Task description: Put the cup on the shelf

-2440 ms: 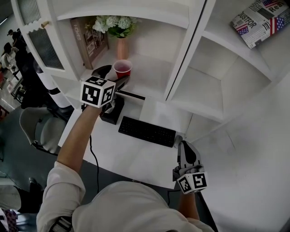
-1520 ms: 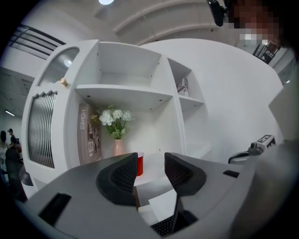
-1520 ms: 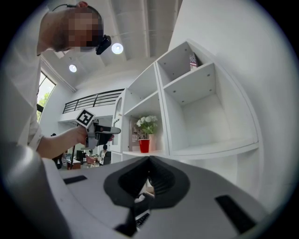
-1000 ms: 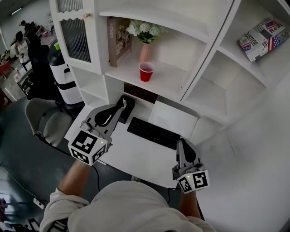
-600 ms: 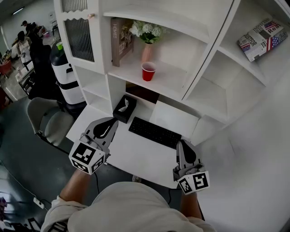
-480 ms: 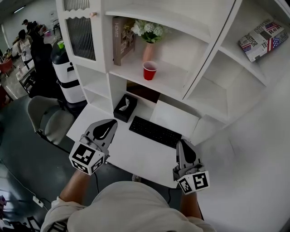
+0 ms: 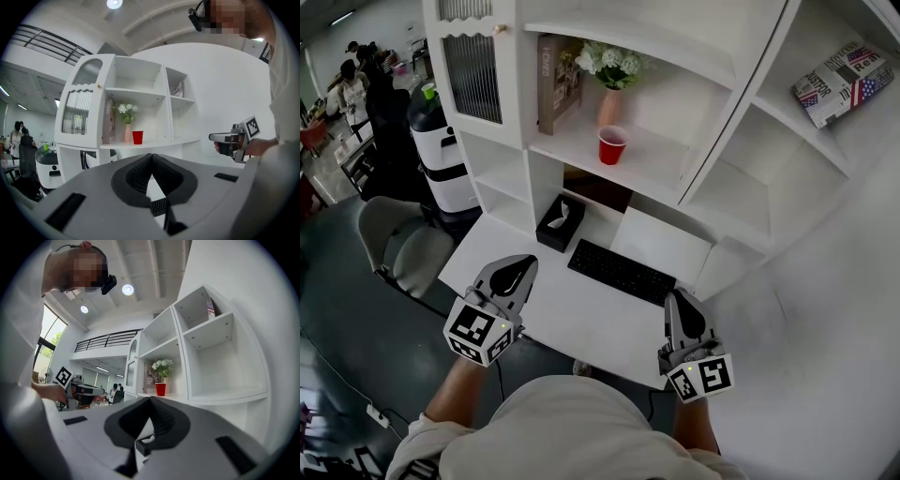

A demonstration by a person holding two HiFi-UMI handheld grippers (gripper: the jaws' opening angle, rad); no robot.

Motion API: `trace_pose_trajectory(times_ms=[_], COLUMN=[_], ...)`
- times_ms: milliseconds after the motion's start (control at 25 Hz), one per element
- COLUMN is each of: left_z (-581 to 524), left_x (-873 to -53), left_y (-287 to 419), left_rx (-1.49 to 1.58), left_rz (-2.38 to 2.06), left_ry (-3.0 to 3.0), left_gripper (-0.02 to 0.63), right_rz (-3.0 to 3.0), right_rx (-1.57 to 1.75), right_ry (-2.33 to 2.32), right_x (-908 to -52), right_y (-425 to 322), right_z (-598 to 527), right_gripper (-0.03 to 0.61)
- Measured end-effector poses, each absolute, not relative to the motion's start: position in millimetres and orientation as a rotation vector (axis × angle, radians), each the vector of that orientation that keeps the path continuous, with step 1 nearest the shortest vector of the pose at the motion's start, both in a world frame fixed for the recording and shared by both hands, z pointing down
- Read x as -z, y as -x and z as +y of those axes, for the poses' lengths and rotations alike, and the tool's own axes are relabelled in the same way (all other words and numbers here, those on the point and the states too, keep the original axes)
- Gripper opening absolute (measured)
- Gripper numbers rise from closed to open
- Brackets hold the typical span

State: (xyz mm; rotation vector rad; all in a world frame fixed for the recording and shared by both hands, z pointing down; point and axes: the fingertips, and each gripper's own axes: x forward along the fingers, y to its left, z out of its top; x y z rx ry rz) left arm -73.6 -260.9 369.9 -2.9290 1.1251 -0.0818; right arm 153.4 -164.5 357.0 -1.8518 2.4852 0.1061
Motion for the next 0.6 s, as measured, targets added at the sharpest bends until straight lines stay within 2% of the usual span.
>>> trace_pose_trajectory(times_ms=[600], left_z=[-251.6], left_x=[-392.7], left_y=[85.0], left_rx=[0.109], left_rz=[1.164], left_ry=[2.958], left_gripper=[0.003], right_rz=[2.508], right_rx=[-0.113], right_ry=[1.846], right_x=[-356.6], right_y=[-146.5], right_z=[-162.9], right_gripper=[0.003])
